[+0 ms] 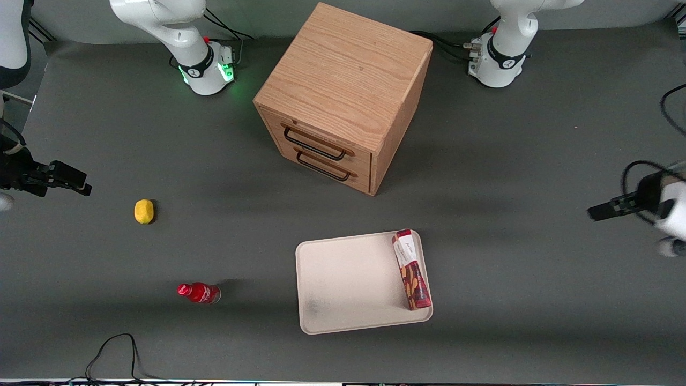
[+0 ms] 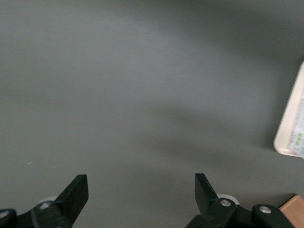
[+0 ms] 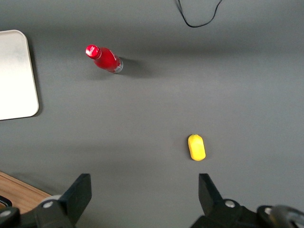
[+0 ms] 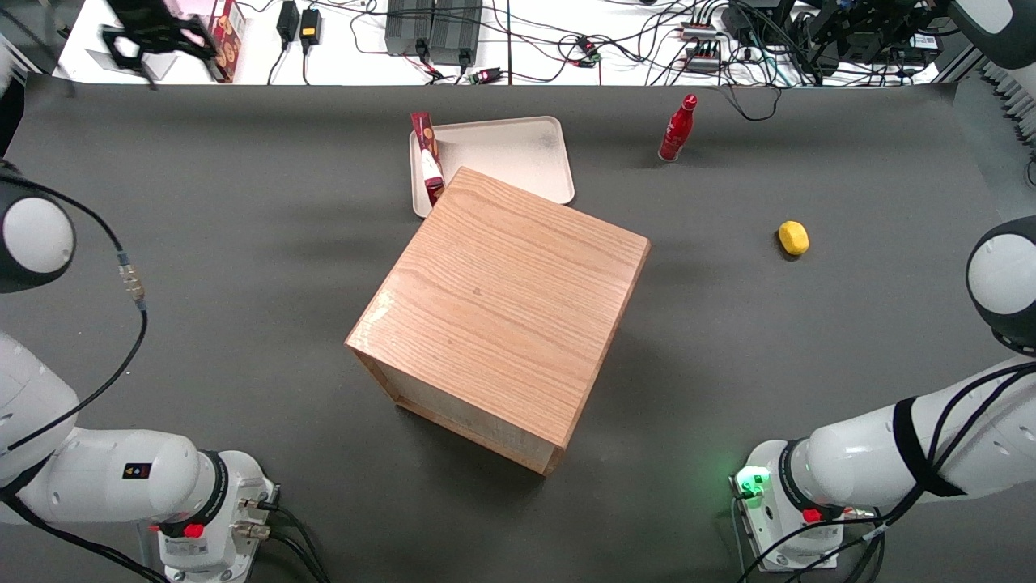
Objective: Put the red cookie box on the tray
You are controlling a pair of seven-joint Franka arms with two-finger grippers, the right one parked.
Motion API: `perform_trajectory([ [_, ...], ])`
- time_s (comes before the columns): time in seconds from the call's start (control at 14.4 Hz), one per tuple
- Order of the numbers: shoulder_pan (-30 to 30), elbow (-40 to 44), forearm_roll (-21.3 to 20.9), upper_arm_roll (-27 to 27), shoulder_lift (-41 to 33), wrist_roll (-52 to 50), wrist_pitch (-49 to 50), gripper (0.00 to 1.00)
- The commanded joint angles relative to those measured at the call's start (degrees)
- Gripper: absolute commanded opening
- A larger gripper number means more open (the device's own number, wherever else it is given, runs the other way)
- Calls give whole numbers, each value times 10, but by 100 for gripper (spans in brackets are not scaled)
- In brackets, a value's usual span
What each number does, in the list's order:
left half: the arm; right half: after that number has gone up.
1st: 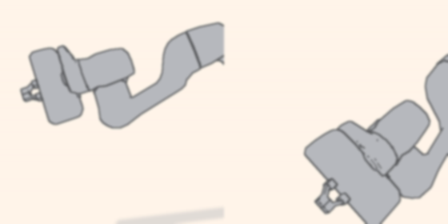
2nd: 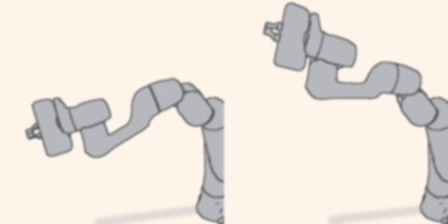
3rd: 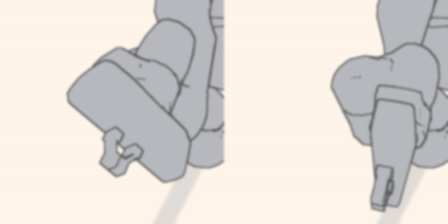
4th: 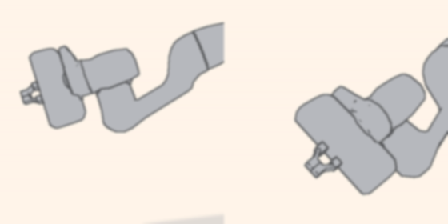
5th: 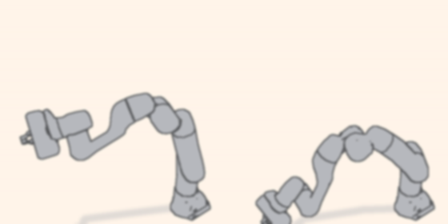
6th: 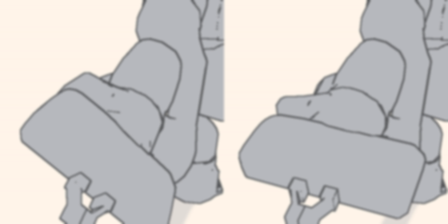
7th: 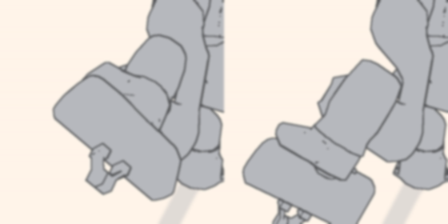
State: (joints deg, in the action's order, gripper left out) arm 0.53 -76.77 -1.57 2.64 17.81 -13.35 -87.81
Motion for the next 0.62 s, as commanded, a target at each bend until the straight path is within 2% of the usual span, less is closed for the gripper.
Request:
perform_trajectory([
  [0.0,4,-86,-4,38,-75,77,-9,100],
  [0.14,10,-137,0,46,-116,92,-22,100],
  [0.35,15,-275,-5,44,-216,93,-92,100],
  [0.42,18,-296,-6,39,-237,93,-101,100],
  [0.56,52,-291,-8,-19,-244,90,-78,100],
])
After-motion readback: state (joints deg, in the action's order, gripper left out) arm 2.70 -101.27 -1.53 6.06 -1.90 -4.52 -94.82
